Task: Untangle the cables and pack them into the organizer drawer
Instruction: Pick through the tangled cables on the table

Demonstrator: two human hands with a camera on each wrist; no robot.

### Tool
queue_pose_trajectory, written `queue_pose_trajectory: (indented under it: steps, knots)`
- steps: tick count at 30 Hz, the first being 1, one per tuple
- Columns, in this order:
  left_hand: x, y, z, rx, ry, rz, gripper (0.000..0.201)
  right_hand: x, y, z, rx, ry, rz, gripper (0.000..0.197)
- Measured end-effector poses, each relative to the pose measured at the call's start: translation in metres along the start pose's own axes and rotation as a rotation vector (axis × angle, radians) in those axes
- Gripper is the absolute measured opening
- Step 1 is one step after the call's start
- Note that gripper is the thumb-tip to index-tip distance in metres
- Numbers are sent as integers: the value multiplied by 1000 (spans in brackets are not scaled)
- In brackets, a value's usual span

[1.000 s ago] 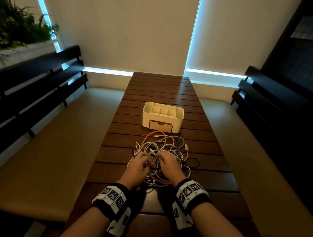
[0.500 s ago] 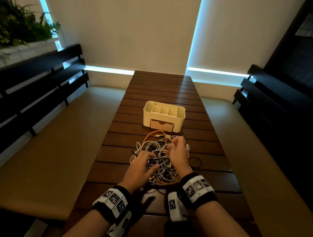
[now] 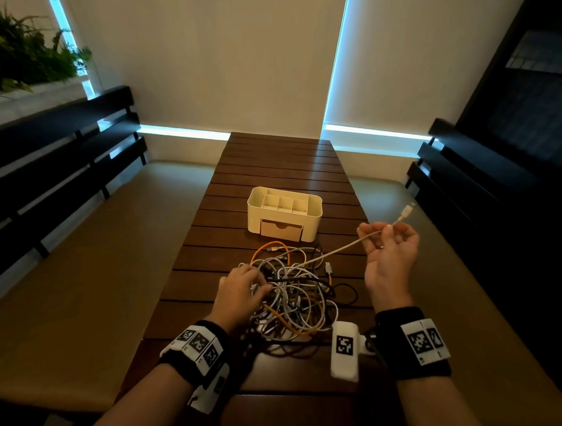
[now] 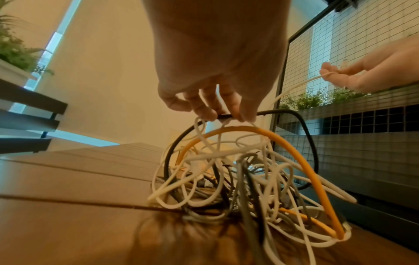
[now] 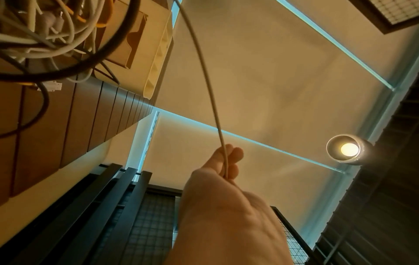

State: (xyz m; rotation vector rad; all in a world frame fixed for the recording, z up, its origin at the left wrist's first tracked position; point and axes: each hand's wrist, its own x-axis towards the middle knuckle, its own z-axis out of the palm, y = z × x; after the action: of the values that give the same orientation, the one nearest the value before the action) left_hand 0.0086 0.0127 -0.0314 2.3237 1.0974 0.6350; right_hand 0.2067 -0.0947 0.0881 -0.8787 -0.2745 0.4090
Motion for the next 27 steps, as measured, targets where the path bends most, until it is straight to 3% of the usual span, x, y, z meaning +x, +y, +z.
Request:
queue_pose_trajectory:
  steps: [4,6,8,12,14,16,18,20,23,27]
  knots:
    - [0,18,-7,-85,85,101,35,-8,6,5,1,-101,54,20]
    - [7,33,-5,-123,-9,102,37,-14,11,13,5,-152,69,20]
    - [15,42,1,-12,-141,109,29,-17,11,19,60,-160,74,20]
    - [17,24,4,-91,-216,0,29,1,-3,12,116,-41,97,17]
    - [14,20,1,-103,-243,24,29,1,0,9,-275,-109,120,17]
    - [14,26,-2,-108,-190,101,28,-10,21,8,-856,-350,136,26]
    - [18,36,-4,-68,-142,161,25,-27,45,8,-1198,-598,175,26]
    - [20,39,-3,24,-139,176,24,-37,59,8,-1249,-690,208,24]
    - [17,35,1,79,-157,144,28,-38,65,9,-1336,-713,228,28]
    - [13,35,6,71,-135,172,23,-42,66,15,-1543,-657,131,17]
